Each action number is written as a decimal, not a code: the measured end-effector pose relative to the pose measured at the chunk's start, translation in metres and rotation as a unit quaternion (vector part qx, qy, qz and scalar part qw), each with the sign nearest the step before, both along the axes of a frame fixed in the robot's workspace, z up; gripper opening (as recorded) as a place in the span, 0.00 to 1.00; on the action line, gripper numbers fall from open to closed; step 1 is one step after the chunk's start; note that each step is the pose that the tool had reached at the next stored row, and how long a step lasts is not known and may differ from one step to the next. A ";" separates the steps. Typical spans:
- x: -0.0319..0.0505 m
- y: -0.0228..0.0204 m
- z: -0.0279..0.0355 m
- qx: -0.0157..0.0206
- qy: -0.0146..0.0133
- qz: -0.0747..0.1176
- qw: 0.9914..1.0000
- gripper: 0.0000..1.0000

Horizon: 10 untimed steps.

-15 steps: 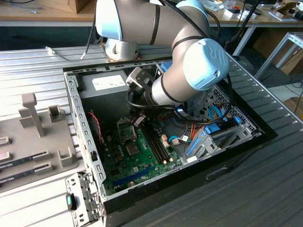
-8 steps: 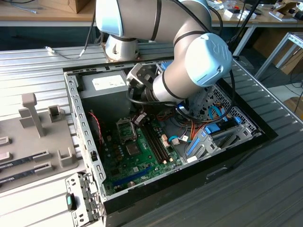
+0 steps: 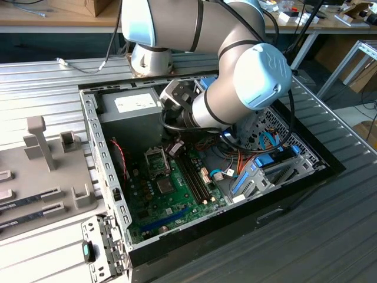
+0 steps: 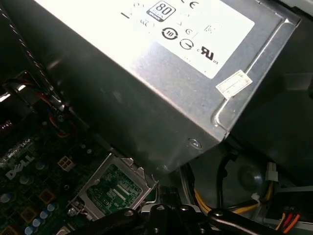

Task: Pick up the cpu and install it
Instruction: 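Close the cpu cover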

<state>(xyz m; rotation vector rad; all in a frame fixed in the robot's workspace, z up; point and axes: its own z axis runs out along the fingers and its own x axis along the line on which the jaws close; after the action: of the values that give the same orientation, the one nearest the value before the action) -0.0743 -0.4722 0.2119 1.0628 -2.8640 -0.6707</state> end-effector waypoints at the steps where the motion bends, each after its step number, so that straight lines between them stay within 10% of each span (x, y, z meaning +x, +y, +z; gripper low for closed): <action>1: 0.0003 0.0000 -0.0008 0.000 0.000 0.000 1.000 0.11; 10: 0.0016 -0.0001 -0.0091 0.000 0.003 0.000 1.000 0.11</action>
<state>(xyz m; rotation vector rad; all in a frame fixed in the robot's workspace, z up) -0.0727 -0.4723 0.2028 1.0595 -2.8592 -0.6724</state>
